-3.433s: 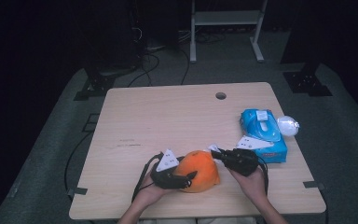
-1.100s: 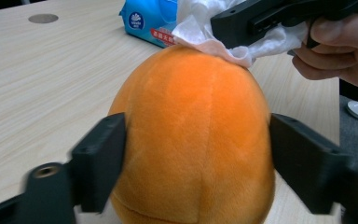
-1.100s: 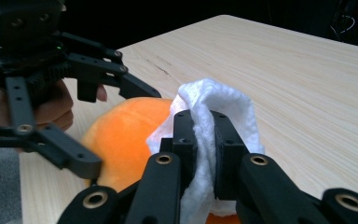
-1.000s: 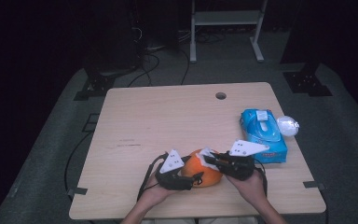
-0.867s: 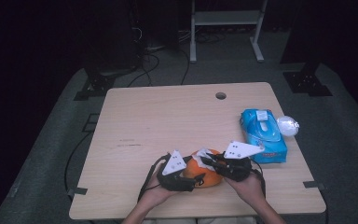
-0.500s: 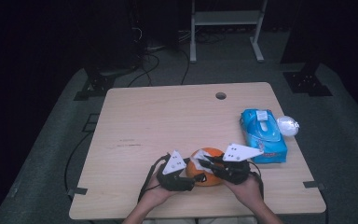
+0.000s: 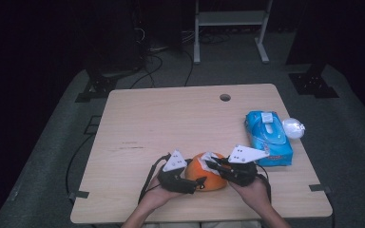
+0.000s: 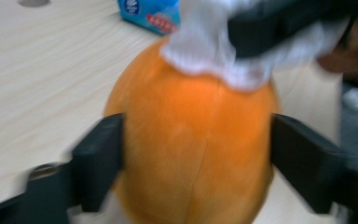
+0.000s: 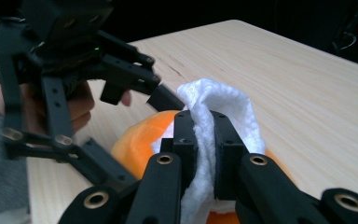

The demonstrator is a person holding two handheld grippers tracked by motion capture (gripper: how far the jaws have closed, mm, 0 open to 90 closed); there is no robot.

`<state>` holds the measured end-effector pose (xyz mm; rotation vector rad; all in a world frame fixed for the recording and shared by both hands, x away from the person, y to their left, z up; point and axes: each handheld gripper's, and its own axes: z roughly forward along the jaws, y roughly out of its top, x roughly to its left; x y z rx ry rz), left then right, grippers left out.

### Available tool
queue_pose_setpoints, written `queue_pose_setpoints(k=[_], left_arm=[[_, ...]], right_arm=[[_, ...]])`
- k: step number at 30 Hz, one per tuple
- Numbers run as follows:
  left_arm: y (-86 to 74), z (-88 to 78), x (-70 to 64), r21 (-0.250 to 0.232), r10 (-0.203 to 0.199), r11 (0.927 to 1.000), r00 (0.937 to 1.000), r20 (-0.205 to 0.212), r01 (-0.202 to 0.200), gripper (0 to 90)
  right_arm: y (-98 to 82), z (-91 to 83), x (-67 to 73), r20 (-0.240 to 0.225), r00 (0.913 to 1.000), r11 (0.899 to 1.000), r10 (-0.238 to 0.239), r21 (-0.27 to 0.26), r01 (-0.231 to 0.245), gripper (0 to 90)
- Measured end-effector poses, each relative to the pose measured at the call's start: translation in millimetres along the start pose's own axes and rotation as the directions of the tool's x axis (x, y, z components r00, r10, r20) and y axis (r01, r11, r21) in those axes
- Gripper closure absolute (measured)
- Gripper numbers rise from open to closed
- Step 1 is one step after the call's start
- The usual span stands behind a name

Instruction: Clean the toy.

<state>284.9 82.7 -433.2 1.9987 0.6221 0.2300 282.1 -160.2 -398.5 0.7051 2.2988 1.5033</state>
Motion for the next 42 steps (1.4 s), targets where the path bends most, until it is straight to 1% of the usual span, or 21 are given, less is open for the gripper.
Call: queue_pose_setpoints(k=[2,4,6,8,10,11,12,13,15,17,19,21,23,25,29,30,34,37,39,41,42], left_arm=[[-1.3,-2.1,3.0,0.030,0.021,0.9993,0.9997,-0.014,-0.020,31.9],[-3.4,-3.0,6.2,0.015,-0.005,0.9999,1.0000,0.007,0.004,31.6],[1.0,-1.7,5.1,0.002,-0.011,0.9999,0.9999,0.010,0.011,24.6],[6.0,0.3,2.7,-0.037,-0.011,0.9993,0.9999,-0.004,0.010,13.3],[9.0,3.7,0.7,-0.027,0.009,0.9996,0.9998,-0.016,-0.009,9.7],[8.3,4.8,0.3,-0.016,0.025,0.9996,0.9993,-0.027,-0.025,9.8],[6.3,4.4,1.1,-0.017,0.021,0.9996,0.9994,-0.027,-0.022,13.3],[4.1,3.5,2.3,-0.014,0.022,0.9997,0.9994,-0.028,-0.022,21.1],[1.6,2.4,5.0,-0.008,0.014,0.9999,0.9991,-0.040,-0.014,28.4],[0.9,1.6,6.1,0.003,0.014,0.9999,0.9989,-0.045,-0.014,30.3],[0.0,1.6,6.5,-0.001,0.009,1.0000,0.9988,-0.048,-0.009,31.1],[-0.7,2.2,5.9,-0.001,0.009,1.0000,0.9986,-0.053,-0.009,31.2],[-1.4,1.4,6.2,0.003,0.010,0.9999,0.9985,-0.054,-0.010,31.2],[-2.7,-0.5,7.8,0.004,0.004,1.0000,0.9986,-0.052,-0.004,31.4],[-4.2,-2.0,11.5,-0.001,-0.020,0.9998,0.9984,-0.052,0.020,31.4],[-4.7,-1.5,12.2,-0.005,-0.023,0.9997,0.9984,-0.052,0.022,31.4],[-5.5,-1.3,11.8,0.001,-0.017,0.9999,0.9982,-0.058,0.017,31.3],[-5.4,-1.3,11.9,0.002,-0.013,0.9999,0.9985,-0.054,0.013,31.2],[-5.1,-0.8,11.0,-0.001,-0.011,0.9999,0.9989,-0.045,0.011,30.5],[-4.4,-0.1,8.2,0.002,-0.003,1.0000,0.9990,-0.044,0.003,30.0],[-3.9,0.5,6.5,0.003,0.002,1.0000,0.9990,-0.045,-0.002,30.0]], right_arm=[[-2.6,-4.7,-10.0,0.034,0.9991,1.000,0.023,0.004,-0.023,81.7],[-10.2,-9.5,-20.1,0.078,0.9959,0.999,0.047,0.017,-0.048,81.7],[-17.2,-11.0,-26.1,0.057,0.9930,0.995,0.104,0.001,-0.104,81.7],[-14.9,-9.1,-18.9,0.038,0.9962,0.997,0.078,-0.002,-0.078,81.7],[-10.8,-4.7,-9.3,-0.041,0.9961,0.997,0.078,-0.025,-0.079,81.6],[-8.0,-2.4,-3.9,-0.045,0.9977,0.999,0.050,-0.017,-0.050,81.6],[-5.9,-0.8,-0.9,-0.032,0.9993,1.000,0.021,-0.009,-0.021,81.6],[-5.4,-0.7,-2.4,-0.026,0.9995,1.000,0.018,-0.004,-0.018,81.6],[-9.0,-3.2,-13.5,-0.013,0.9978,0.998,0.065,-0.003,-0.065,81.7],[-13.8,-6.8,-22.9,0.033,0.9959,0.996,0.084,0.007,-0.085,81.6],[-16.7,-10.2,-26.4,0.056,0.9936,0.995,0.098,0.016,-0.099,81.7],[-15.8,-10.8,-23.4,0.030,0.9928,0.993,0.116,-0.002,-0.116,81.6],[-11.6,-8.8,-15.0,0.003,0.9964,0.996,0.085,-0.013,-0.085,81.6],[-10.0,-7.5,-12.1,0.009,0.9981,0.998,0.061,-0.001,-0.061,81.6],[-19.0,-9.8,-26.7,0.051,0.9942,0.995,0.095,0.032,-0.097,81.6],[-20.7,-10.6,-27.6,0.037,0.9920,0.992,0.121,0.026,-0.122,81.6],[-10.0,-11.4,-13.2,0.002,0.9975,0.997,0.071,-0.009,-0.071,81.6],[-7.1,-12.1,-11.1,-0.031,0.9974,0.997,0.065,-0.028,-0.065,81.6],[-12.9,-10.9,-19.5,-0.023,0.9951,0.995,0.096,-0.014,-0.096,81.5],[-20.7,-8.1,-30.0,0.007,0.9920,0.992,0.126,0.029,-0.126,81.5],[-23.9,-7.4,-34.3,-0.008,0.9865,0.986,0.164,0.028,-0.163,81.5]])
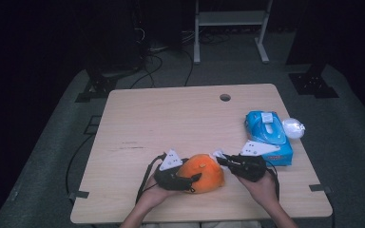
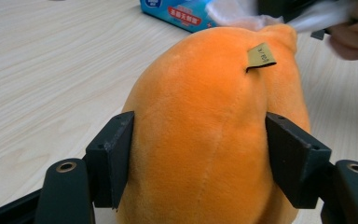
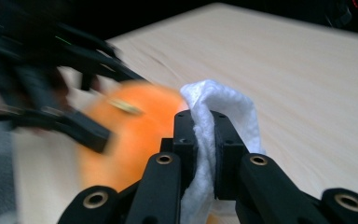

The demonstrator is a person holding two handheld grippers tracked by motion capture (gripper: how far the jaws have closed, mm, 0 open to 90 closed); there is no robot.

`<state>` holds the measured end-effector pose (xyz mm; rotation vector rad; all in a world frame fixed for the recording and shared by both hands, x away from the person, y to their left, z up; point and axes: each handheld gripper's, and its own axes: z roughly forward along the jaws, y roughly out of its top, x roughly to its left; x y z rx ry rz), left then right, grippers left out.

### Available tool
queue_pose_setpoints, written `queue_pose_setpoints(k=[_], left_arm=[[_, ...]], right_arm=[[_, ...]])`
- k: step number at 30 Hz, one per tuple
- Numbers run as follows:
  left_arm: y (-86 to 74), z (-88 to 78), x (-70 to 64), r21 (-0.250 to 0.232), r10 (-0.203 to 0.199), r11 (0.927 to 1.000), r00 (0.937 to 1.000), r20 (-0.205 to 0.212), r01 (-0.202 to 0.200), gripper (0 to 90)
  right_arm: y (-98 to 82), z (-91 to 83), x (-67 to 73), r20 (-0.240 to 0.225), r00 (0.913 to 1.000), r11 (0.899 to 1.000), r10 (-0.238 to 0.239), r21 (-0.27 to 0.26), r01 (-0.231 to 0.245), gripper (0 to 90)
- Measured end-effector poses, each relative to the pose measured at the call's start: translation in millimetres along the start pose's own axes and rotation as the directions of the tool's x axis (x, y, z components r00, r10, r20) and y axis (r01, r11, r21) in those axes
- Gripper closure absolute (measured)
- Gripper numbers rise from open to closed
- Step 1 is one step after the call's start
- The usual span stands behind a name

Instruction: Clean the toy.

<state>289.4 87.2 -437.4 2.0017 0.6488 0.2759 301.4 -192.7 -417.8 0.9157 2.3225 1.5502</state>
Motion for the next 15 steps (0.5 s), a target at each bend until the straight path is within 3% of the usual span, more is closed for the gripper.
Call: queue_pose_setpoints(k=[1,3,5,8,11,13,15], left_arm=[[0.7,-0.3,-1.3,0.005,0.007,1.0000,1.0000,-0.001,-0.007,30.0],[0.8,-0.3,-2.5,0.004,0.024,0.9997,0.9997,0.002,-0.024,30.1],[0.9,1.0,-4.4,-0.002,0.026,0.9997,0.9997,0.002,-0.026,30.1],[1.6,0.6,-5.2,0.003,0.035,0.9994,0.9994,0.001,-0.035,30.1],[1.7,0.6,-6.9,0.002,0.042,0.9991,0.9990,0.014,-0.043,30.0],[2.6,1.2,-10.2,0.003,0.057,0.9984,0.9983,0.014,-0.057,30.1],[2.3,0.0,-11.1,0.010,0.069,0.9975,0.9975,0.015,-0.069,30.5]], right_arm=[[0.0,-0.3,-0.6,-0.014,0.9998,1.000,0.016,-0.008,-0.016,81.5],[7.2,-3.4,7.4,-0.033,0.9994,0.999,-0.012,-0.034,0.011,81.5],[16.5,-7.0,15.9,-0.096,0.9950,0.996,-0.028,-0.092,0.019,81.5],[20.1,-5.5,23.3,-0.124,0.9913,0.995,-0.044,-0.090,0.033,81.5],[7.8,2.9,18.2,-0.032,0.9953,0.996,-0.092,-0.009,0.092,81.2],[5.5,0.9,10.8,-0.012,0.9979,0.998,-0.063,-0.005,0.063,81.2],[6.1,-1.8,10.4,0.042,0.9953,0.996,-0.087,0.007,0.087,81.2]])
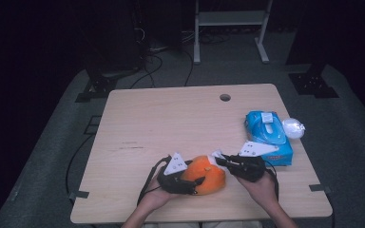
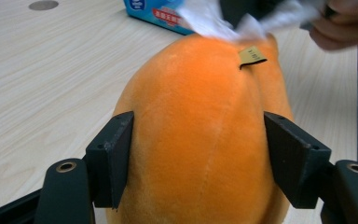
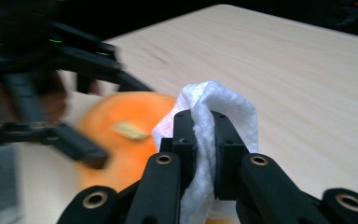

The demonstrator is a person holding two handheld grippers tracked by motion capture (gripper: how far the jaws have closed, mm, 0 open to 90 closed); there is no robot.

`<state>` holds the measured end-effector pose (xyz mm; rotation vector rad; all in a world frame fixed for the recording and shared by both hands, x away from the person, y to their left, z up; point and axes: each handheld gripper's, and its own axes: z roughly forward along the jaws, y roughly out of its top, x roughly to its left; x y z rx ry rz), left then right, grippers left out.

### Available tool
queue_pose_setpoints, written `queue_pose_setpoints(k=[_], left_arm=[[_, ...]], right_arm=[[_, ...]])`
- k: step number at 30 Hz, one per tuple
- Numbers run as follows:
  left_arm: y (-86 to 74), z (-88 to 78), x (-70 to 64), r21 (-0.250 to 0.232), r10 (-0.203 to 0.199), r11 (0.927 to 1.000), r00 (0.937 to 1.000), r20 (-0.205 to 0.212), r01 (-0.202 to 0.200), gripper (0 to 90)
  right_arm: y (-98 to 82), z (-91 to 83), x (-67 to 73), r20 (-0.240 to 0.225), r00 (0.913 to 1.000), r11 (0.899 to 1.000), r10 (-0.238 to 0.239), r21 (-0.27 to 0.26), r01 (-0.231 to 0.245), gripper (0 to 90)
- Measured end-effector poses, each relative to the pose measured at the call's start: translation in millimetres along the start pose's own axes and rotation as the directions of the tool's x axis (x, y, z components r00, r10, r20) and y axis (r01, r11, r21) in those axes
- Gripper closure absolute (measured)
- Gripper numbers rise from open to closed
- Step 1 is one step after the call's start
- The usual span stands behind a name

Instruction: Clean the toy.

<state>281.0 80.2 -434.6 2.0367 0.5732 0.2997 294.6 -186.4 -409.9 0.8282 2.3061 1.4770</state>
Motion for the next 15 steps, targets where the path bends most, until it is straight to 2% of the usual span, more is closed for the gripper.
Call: queue_pose_setpoints(k=[2,5,7,9,10,11,12,13,14,15], left_arm=[[-0.5,-0.2,-0.2,0.003,0.005,1.0000,1.0000,0.003,-0.005,30.5],[-0.8,-1.2,0.4,-0.007,-0.001,1.0000,0.9998,0.022,0.002,28.5],[1.2,-2.3,3.8,-0.011,-0.028,0.9995,0.9990,0.034,0.028,20.8],[3.3,-0.5,8.2,-0.012,-0.081,0.9966,0.9964,0.025,0.082,9.7],[2.6,2.2,9.6,-0.006,-0.100,0.9949,0.9945,0.031,0.101,8.7],[1.0,4.9,9.8,-0.002,-0.099,0.9951,0.9945,0.036,0.099,9.9],[0.2,6.4,7.7,-0.010,-0.082,0.9966,0.9965,0.018,0.082,15.9],[1.6,5.6,4.5,-0.019,-0.041,0.9990,0.9990,-0.015,0.041,24.2],[4.7,3.6,0.3,-0.037,0.012,0.9992,0.9981,-0.060,-0.014,31.2],[8.2,2.5,-4.5,-0.053,0.048,0.9971,0.9935,-0.103,-0.054,35.4]], right_arm=[[-1.5,-0.2,0.1,-0.027,0.9989,0.999,0.038,-0.017,-0.038,81.2],[4.3,0.3,10.8,-0.057,0.9984,0.999,-0.001,-0.036,-0.001,81.2],[4.4,2.8,12.1,-0.064,0.9979,1.000,-0.007,-0.030,0.005,81.2],[0.5,4.8,8.3,-0.068,0.9977,1.000,0.008,-0.020,-0.009,81.2],[-0.8,4.7,6.8,-0.059,0.9982,1.000,0.010,-0.015,-0.011,81.2],[-0.9,4.2,5.4,-0.058,0.9982,1.000,0.016,-0.018,-0.017,81.2],[-0.2,3.6,5.1,-0.060,0.9980,1.000,0.021,-0.020,-0.023,81.1],[1.1,3.1,6.2,-0.051,0.9986,1.000,0.015,-0.023,-0.017,81.1],[2.9,2.2,7.5,-0.046,0.9989,0.999,0.012,-0.031,-0.013,81.1],[5.1,1.1,8.2,-0.051,0.9986,0.999,0.012,-0.046,-0.015,81.1]])
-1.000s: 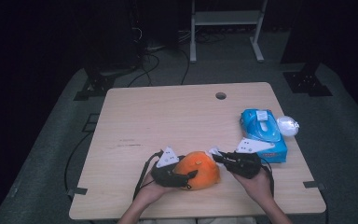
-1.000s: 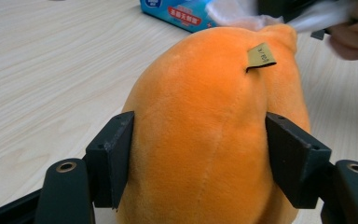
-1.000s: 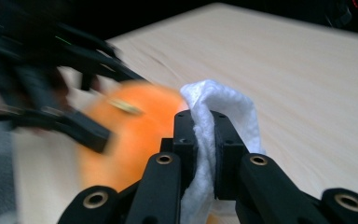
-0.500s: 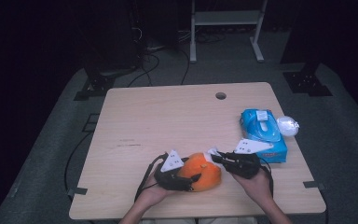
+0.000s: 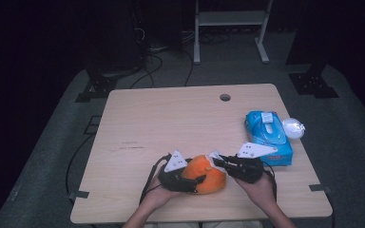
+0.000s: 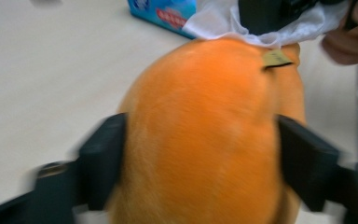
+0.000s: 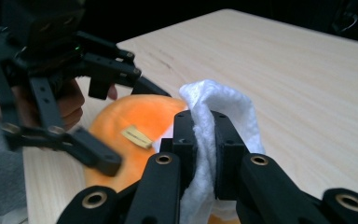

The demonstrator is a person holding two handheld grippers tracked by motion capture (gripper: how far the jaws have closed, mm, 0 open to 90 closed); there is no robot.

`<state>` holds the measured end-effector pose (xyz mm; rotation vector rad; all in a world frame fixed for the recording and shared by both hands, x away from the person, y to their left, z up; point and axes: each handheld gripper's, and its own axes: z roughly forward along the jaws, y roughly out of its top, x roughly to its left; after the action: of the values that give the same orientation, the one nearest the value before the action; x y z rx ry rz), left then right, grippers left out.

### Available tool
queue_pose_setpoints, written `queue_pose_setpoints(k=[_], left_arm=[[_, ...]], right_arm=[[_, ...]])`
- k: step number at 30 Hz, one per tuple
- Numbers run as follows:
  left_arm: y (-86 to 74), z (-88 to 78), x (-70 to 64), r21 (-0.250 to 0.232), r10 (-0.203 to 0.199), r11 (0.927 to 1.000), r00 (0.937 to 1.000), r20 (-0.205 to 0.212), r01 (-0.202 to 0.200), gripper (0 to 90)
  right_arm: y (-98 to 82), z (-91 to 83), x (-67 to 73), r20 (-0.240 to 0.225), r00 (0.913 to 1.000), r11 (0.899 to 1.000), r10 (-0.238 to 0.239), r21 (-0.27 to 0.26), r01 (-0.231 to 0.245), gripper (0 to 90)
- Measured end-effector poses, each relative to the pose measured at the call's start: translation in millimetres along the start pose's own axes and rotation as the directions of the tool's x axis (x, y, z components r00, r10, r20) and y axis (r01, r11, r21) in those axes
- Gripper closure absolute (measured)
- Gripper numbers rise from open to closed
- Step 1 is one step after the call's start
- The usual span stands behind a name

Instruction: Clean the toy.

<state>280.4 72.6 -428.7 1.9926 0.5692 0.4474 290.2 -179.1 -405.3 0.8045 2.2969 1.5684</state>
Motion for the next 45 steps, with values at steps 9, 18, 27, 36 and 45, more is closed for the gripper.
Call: queue_pose_setpoints(k=[9,18,27,36,45], left_arm=[[-4.5,-0.8,1.1,0.008,0.014,0.9999,0.9999,-0.010,-0.014,35.1],[-6.0,-1.4,-1.5,0.006,0.035,0.9994,0.9988,0.033,-0.035,29.0],[-8.5,-1.1,-3.2,0.008,0.028,0.9996,0.9978,0.060,-0.029,28.4],[-7.8,3.8,10.6,0.072,-0.088,0.9941,0.9920,0.091,0.081,6.4],[7.3,-1.1,-11.9,0.042,0.097,0.9944,0.9953,0.006,-0.097,32.7]], right_arm=[[-9.7,1.7,-18.1,0.067,0.9968,0.999,0.044,0.026,-0.046,81.3],[-0.1,4.6,1.3,0.020,0.9998,1.000,0.000,0.007,0.000,81.3],[-2.5,1.1,-2.6,-0.001,0.9988,0.999,0.049,-0.009,-0.049,81.2],[-8.0,1.8,-7.0,-0.014,0.9995,0.998,0.029,0.051,-0.028,81.2],[15.6,9.0,25.2,-0.062,0.9956,0.998,-0.070,-0.016,0.069,81.3]])
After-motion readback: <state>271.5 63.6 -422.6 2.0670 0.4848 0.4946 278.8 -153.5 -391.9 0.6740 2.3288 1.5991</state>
